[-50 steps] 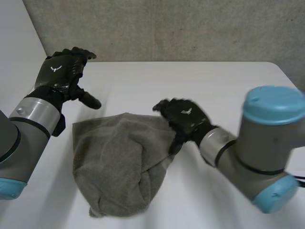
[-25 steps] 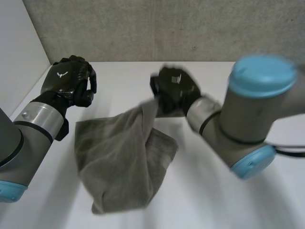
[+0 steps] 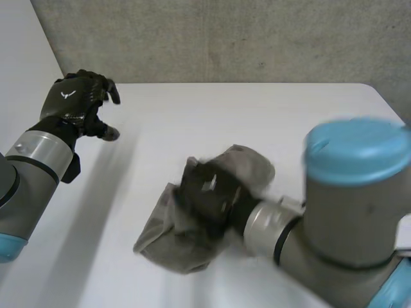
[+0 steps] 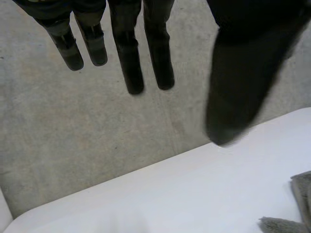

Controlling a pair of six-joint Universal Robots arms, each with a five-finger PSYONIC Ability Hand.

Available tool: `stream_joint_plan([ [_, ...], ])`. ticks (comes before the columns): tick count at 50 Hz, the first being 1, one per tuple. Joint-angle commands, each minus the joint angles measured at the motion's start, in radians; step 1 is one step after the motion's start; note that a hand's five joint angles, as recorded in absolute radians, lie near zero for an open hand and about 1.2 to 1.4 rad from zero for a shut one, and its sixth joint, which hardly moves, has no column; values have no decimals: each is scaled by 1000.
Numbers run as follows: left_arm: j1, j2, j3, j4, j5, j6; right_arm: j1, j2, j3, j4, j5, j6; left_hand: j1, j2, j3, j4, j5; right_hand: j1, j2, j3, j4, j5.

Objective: Fold the towel.

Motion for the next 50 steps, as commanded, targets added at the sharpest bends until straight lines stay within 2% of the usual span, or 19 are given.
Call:
stream_joint_plan([
  [1, 6, 0, 1, -4, 1, 1, -27, -58, 10, -40, 41, -22, -152, -146, -58, -66, -155, -709, -704, -53, -76, -719],
  [7, -11, 4, -10, -4, 12, 3, -176, -147, 32, -49, 60, 90, -290, -284, -58, -66, -293, -709, -704, -53, -76, -719],
  [11, -33, 9, -13, -6, 16, 4, -210, -152, 72, -48, 67, 113, -296, -290, -58, -66, -299, -709, -704, -53, -76, -719],
  [14, -82, 15, -16, -7, 30, 4, -244, -160, 125, -51, 66, 113, -299, -293, -58, -66, -302, -709, -704, -53, -76, -719],
  [16, -122, 17, -22, -6, 70, 7, -267, -167, 154, -51, 61, 113, -299, -293, -58, -66, -302, -709, -704, -53, -76, -719],
  [19, -137, 15, -28, -6, 93, 16, -322, -180, 196, -57, 53, 113, -299, -293, -58, -66, -302, -709, -704, -53, -76, -719],
  [21, -155, 13, -55, -3, 131, 67, -364, -184, 220, -63, 50, 114, -299, -293, -58, -66, -302, -709, -704, -53, -76, -719],
  [22, -156, 13, -56, -3, 131, 67, -364, -184, 220, -63, 50, 114, -299, -293, -58, -66, -302, -709, -704, -53, -76, -719],
  [26, -198, 1, -83, -1, 172, 191, -402, -184, 243, -76, 49, 108, -310, -305, -58, -66, -314, -709, -704, -53, -76, -719],
  [32, -264, -60, -73, 8, 182, 299, -445, -186, 263, -85, 44, 108, -381, -375, -58, -66, -384, -709, -704, -53, -76, -719],
  [50, -324, -292, 154, 14, 185, 328, -509, -209, 407, -151, 21, 105, -366, -361, -58, -66, -370, -709, -704, -53, -76, -719],
])
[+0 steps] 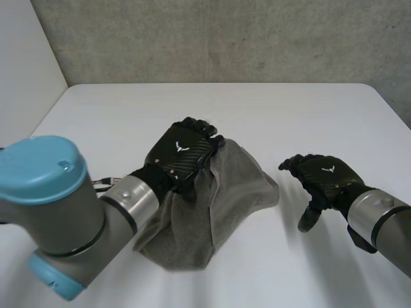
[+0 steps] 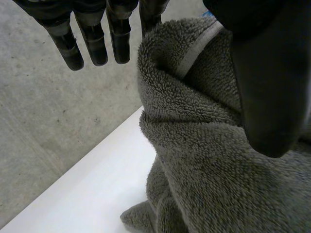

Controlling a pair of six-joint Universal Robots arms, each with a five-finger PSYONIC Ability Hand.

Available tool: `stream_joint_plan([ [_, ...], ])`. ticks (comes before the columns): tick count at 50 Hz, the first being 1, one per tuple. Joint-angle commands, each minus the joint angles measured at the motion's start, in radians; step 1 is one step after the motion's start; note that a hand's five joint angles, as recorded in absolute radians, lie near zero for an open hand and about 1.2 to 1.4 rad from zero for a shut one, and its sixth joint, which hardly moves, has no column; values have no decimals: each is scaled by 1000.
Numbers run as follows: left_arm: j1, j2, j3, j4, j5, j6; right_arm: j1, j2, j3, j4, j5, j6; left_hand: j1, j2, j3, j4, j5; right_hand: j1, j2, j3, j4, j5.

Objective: Fold the towel.

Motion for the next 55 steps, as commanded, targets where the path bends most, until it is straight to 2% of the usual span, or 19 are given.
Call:
stream_joint_plan([
  [1, -27, -83, 110, -1, 2, -5, -13, -8, 58, -40, -15, 0, -35, -5, -58, -66, 29, -55, -72, -53, -76, -63],
  [7, -64, -126, 156, -1, 2, -6, -5, 6, 75, -58, -15, 2, 27, 57, -58, -66, 91, -55, -72, -53, -76, -63],
  [10, -82, -153, 177, -4, 2, -5, 2, 19, 72, -75, -12, 3, 188, 218, -58, -66, 252, -55, -72, -53, -76, -63],
  [11, -89, -165, 189, -6, 2, -5, 4, 48, 63, -90, -7, 3, 403, 433, -58, -66, 467, -55, -72, -53, -76, -63],
  [12, -89, -166, 190, -6, 2, -5, 4, 49, 63, -90, -7, 3, 406, 435, -58, -66, 469, -55, -72, -53, -76, -63],
  [14, -99, -187, 216, -7, -3, -8, 4, 104, 36, -119, -1, 5, 888, 918, -58, -66, 952, -55, -72, -53, -76, -63],
  [15, -99, -187, 216, -7, -3, -8, 4, 104, 35, -119, -1, 5, 890, 920, -58, -66, 954, -55, -72, -53, -76, -63],
  [16, -101, -195, 231, -10, -12, -8, 4, 128, 14, -130, 2, 9, 1061, 1091, -58, -66, 1125, -55, -72, -53, -76, -63],
  [22, -98, -179, 263, -13, -51, -11, 22, 199, -66, -142, 43, 18, 1063, 1093, -58, -66, 1127, -55, -72, -53, -76, -63],
  [31, -109, -72, 424, -108, -147, -26, 12, 168, -104, -144, 85, 22, 1063, 1093, -58, -66, 1127, -55, -72, -53, -76, -63],
  [34, -129, -44, 572, -179, -214, -80, 10, 141, -104, -145, 88, 25, 1063, 1093, -58, -66, 1127, -55, -72, -53, -76, -63],
  [36, -119, -18, 717, -229, -315, -185, 8, 136, -103, -145, 88, 32, 1063, 1093, -58, -66, 1127, -55, -72, -53, -76, -63],
  [39, -107, 2, 769, -239, -377, -253, 10, 136, -97, -144, 88, 49, 1063, 1093, -58, -66, 1127, -55, -72, -53, -76, -63],
  [41, -78, 19, 783, -243, -423, -316, 12, 134, -92, -139, 88, 52, 1063, 1093, -58, -66, 1127, -55, -72, -53, -76, -63],
  [43, 64, 49, 716, -248, -493, -399, 13, 134, -92, -138, 88, 52, 1063, 1093, -58, -66, 1127, -55, -72, -53, -76, -63],
  [44, 65, 49, 716, -248, -493, -399, 13, 134, -92, -138, 88, 52, 1063, 1093, -58, -66, 1127, -55, -72, -53, -76, -63],
  [46, 138, 58, 648, -245, -501, -411, 19, 134, -90, -135, 85, 54, 1063, 1093, -58, -66, 1127, -55, -72, -53, -76, -63],
  [48, 251, 72, 485, -243, -500, -416, 22, 133, -90, -135, 83, 52, 1063, 1093, -58, -66, 1127, -55, -72, -53, -76, -63],
  [55, 358, 11, 161, -225, -498, -411, 114, 121, -112, -116, 77, 45, 1063, 1093, -58, -66, 1127, -55, -72, -53, -76, -63],
])
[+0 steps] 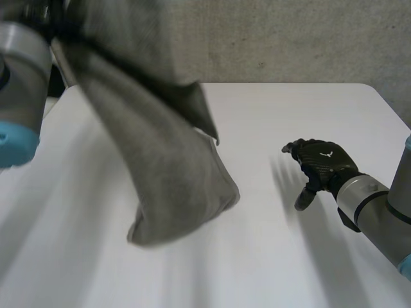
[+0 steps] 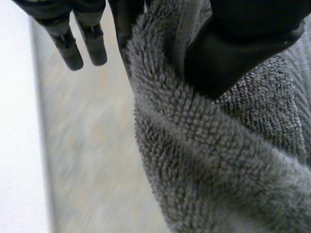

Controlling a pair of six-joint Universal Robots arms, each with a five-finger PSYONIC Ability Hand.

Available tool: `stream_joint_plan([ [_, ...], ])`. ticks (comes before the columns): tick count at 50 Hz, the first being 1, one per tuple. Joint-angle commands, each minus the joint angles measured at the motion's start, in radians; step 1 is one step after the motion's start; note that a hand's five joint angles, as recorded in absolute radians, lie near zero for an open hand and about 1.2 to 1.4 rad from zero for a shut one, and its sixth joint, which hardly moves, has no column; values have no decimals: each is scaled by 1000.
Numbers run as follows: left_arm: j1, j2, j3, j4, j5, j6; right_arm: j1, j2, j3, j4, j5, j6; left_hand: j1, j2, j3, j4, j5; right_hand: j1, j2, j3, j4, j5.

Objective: Fold the towel.

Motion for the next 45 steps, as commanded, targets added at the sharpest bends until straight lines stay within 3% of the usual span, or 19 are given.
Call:
stream_joint_plan([
  [1, 142, -69, -373, 26, 10, 14, 83, -8, -20, 17, -5, -7, 90, 70, -58, -66, 68, -51, -72, -53, -76, -63],
  [4, 172, -72, -406, 28, 10, 14, 132, 3, -46, 28, -5, -13, -77, -96, -58, -66, -99, -51, -72, -53, -76, -63],
  [6, 196, -67, -444, 28, 12, 15, 168, 23, -72, 31, -7, -13, -588, -608, -58, -66, -610, -51, -72, -53, -76, -63],
  [9, 202, -52, -453, 22, 15, 17, 189, 38, -89, 34, -7, -13, -760, -780, -58, -66, -782, -51, -72, -53, -76, -63],
  [15, 198, 16, -461, 20, 50, 28, 256, 103, -181, 72, -7, -30, -814, -833, -58, -66, -836, -51, -72, -53, -76, -63],
  [28, 205, 153, -614, 37, 288, 138, 333, 291, -479, 258, -10, -64, -869, -889, -58, -66, -891, -51, -72, -53, -76, -63],
  [43, 236, 161, -709, 80, 337, 143, 389, 572, -699, 330, 5, -58, -869, -889, -58, -66, -891, -45, -66, -53, -76, -56],
  [45, 238, 161, -708, 82, 337, 143, 390, 581, -701, 330, 5, -58, -869, -889, -58, -66, -891, 85, 64, -53, -76, 74],
])
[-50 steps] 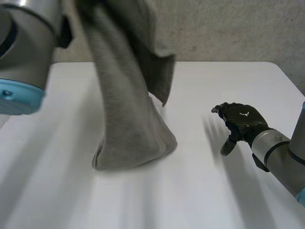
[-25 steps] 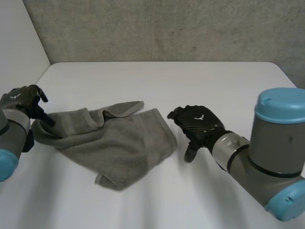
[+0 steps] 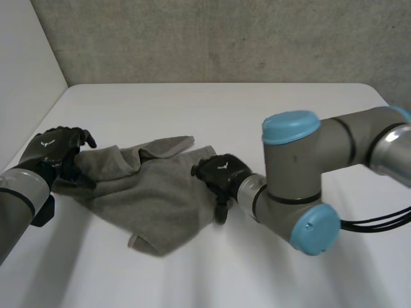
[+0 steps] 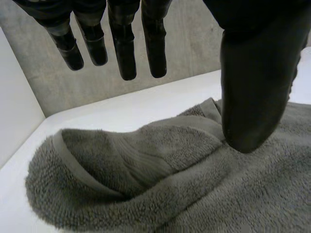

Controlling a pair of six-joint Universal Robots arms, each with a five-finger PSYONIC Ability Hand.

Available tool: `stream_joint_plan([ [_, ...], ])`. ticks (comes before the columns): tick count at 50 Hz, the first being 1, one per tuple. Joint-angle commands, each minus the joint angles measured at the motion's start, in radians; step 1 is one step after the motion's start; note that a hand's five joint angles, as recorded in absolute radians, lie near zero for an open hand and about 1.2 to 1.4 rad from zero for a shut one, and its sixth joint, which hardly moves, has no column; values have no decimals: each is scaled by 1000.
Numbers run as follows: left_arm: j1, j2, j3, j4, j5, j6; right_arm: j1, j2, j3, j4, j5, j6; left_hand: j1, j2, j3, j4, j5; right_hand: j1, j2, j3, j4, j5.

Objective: Fold the towel.

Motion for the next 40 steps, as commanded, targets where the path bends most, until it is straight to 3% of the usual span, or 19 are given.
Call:
stream_joint_plan([
  [1, 16, 0, -1, 4, -2, -2, 9, 75, -29, 11, 5, 2, -63, -51, -58, -66, -8, 289, 268, -53, -76, 277],
  [2, 15, 0, 0, 4, -2, -2, 9, 75, -29, 11, 5, 2, -63, -51, -58, -66, -8, 291, 270, -53, -76, 279],
  [4, 15, 1, 2, 4, -2, -2, 14, 67, -21, 7, 1, 10, -63, -51, -58, -66, -8, 989, 967, -53, -76, 977],
  [5, 15, 1, 3, 4, -2, -2, 14, 67, -21, 7, 1, 10, -63, -51, -58, -66, -8, 993, 971, -53, -76, 981],
  [6, 15, 1, 3, 4, -2, -2, 15, 52, -12, -1, -1, 22, -63, -51, -58, -66, -8, 1169, 1148, -53, -76, 1157],
  [16, -4, 26, 0, 5, 0, -2, -24, -227, 231, -96, -16, 28, -63, -51, -58, -66, -8, 1171, 1149, -53, -76, 1159],
  [18, -5, 29, -6, 7, 3, -2, -87, -335, 345, -112, -18, -16, -63, -51, -58, -66, -8, 1171, 1149, -53, -76, 1159],
  [22, -15, 27, -9, 5, 26, 0, -162, -409, 451, -112, -36, -99, -60, -48, -58, -66, -5, 1171, 1149, -53, -76, 1159],
  [24, -18, 26, -21, 5, 79, 0, -257, -465, 558, -112, -62, -217, -45, -34, -58, -66, 9, 1171, 1149, -53, -76, 1159],
  [29, -18, 26, -52, 5, 177, 4, -345, -518, 648, -112, -61, -324, -39, -28, -58, -66, 15, 1171, 1149, -53, -76, 1159],
  [36, -42, 21, -92, 8, 257, 81, -379, -583, 682, -110, -60, -345, -36, -25, -58, -66, 18, 1171, 1149, -53, -76, 1159],
  [38, -64, 11, -95, 8, 256, 139, -380, -603, 680, -110, -64, -343, -33, -22, -58, -66, 21, 1107, 1086, -53, -76, 1096],
  [39, -64, 11, -95, 8, 256, 139, -382, -626, 679, -112, -67, -341, -33, -22, -58, -66, 21, 855, 833, -53, -76, 843],
  [40, -74, 8, -95, 7, 253, 164, -383, -644, 675, -115, -68, -338, -33, -22, -58, -66, 21, 457, 435, -53, -76, 445],
])
